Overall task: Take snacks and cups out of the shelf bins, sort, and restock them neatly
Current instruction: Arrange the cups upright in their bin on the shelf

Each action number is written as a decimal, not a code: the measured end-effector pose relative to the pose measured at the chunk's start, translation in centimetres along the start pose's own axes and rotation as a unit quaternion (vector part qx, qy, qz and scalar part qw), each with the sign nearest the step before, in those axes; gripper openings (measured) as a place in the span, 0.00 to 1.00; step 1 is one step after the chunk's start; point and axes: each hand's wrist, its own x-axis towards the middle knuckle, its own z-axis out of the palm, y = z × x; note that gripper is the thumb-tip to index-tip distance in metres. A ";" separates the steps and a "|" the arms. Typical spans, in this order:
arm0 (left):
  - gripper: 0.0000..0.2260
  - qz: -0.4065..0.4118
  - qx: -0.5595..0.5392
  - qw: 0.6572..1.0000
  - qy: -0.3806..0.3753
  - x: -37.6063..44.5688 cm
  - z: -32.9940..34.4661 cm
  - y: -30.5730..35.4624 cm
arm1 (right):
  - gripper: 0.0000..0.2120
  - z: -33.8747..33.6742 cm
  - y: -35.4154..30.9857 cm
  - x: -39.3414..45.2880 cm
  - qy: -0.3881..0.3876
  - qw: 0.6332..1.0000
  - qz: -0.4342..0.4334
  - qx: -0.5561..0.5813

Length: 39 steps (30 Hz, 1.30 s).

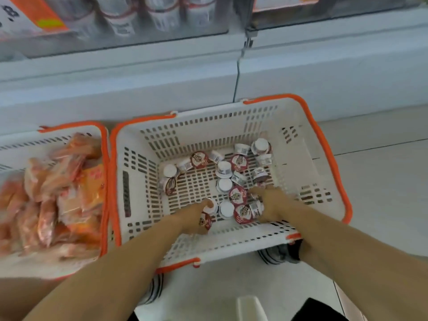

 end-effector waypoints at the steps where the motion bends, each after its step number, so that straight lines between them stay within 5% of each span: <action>1: 0.34 0.002 0.009 1.000 0.008 0.2 -0.1 -0.1 | 0.51 -0.2 -0.4 0.1 0.001 1.000 -0.018 0.008; 9: 0.33 0.012 -0.075 0.993 0.093 1.4 0.2 -2.4 | 0.50 -0.9 -0.3 1.1 -0.025 0.988 -0.014 0.153; 13: 0.47 -0.006 -0.093 0.988 0.123 1.7 0.6 -2.1 | 0.55 -0.2 -1.2 0.9 -0.054 0.994 -0.039 0.086; 17: 0.50 0.006 -0.081 0.991 0.105 1.1 1.0 -1.6 | 0.56 0.6 -2.2 1.2 -0.059 0.996 -0.067 0.027; 20: 0.42 0.012 -0.109 0.987 0.115 0.6 1.0 -2.3 | 0.51 0.7 -2.5 1.3 -0.042 0.994 -0.090 0.049; 26: 0.09 -0.043 -0.175 0.980 0.084 0.1 0.3 -1.6 | 0.31 0.2 -1.8 1.6 -0.019 0.993 -0.091 0.073; 33: 0.18 -0.081 -0.079 0.991 0.075 0.9 2.1 -1.1 | 0.38 0.9 -2.9 1.7 -0.020 0.990 -0.135 0.038; 37: 0.24 -0.064 -0.059 0.990 0.111 1.2 2.3 -1.5 | 0.22 1.3 -3.4 2.0 0.000 0.992 -0.126 0.023; 39: 0.14 -0.061 -0.097 0.986 0.118 1.3 2.5 -1.9 | 0.20 1.6 -3.6 2.1 -0.007 0.993 -0.118 0.012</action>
